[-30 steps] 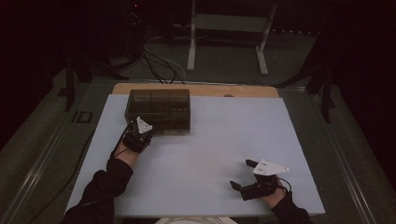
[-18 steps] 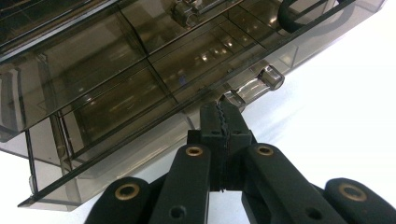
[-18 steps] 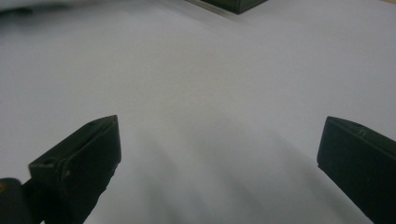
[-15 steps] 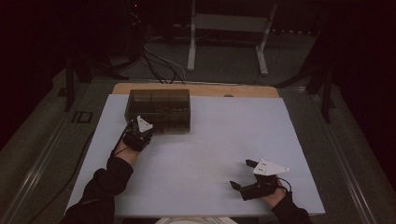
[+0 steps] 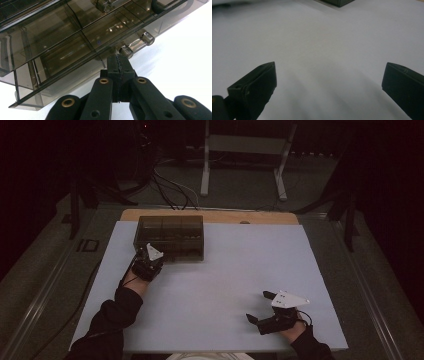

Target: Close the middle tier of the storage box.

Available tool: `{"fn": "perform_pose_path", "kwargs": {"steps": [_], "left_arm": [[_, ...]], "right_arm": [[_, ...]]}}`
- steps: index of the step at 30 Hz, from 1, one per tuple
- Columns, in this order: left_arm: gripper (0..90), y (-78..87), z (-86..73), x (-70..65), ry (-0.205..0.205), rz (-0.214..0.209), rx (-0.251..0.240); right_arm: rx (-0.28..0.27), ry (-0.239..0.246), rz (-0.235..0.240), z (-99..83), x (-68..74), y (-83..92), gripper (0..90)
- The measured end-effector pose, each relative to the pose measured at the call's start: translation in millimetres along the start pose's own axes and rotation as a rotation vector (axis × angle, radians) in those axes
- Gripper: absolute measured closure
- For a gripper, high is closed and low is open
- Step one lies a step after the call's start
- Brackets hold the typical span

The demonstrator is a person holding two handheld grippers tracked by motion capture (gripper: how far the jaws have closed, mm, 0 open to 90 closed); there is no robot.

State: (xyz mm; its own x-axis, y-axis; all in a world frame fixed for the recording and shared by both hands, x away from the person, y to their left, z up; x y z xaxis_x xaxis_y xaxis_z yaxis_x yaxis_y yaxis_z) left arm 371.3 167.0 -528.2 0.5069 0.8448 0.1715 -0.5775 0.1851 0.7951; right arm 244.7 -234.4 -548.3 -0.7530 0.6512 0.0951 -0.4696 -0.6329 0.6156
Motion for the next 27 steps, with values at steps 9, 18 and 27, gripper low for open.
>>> {"fn": "perform_pose_path", "kwargs": {"steps": [9, 18, 27], "left_arm": [[90.0, -2.3, 3.3, 0.5, -0.002, 0.003, 0.0], [90.0, -4.1, 5.6, 2.0, 0.003, 0.004, -0.003], [90.0, -5.7, 8.7, 3.3, 0.011, 0.004, -0.009]], "right_arm": [[0.0, 0.0, 0.0, 0.0, 0.1, 0.1, 0.0], [0.0, 0.0, 0.0, -0.1, 0.0, 0.0, 0.0], [0.002, 0.0, 0.001, -0.1, 0.3, -0.3, 0.0]]}}
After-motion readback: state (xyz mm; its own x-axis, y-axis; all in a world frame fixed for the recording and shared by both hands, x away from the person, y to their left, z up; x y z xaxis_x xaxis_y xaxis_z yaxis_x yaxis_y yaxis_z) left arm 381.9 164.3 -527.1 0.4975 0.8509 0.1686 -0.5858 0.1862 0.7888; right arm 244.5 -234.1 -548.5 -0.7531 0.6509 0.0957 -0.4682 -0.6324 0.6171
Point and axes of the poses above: each handheld gripper's, and its own axes: y roughly backward along the jaws, z roughly out of its top, x roughly to its left, the point moved 2 cm from there along -y, roughly forward along the jaws, and after that the axes turned 6 degrees about x, right-handed, at the moved point
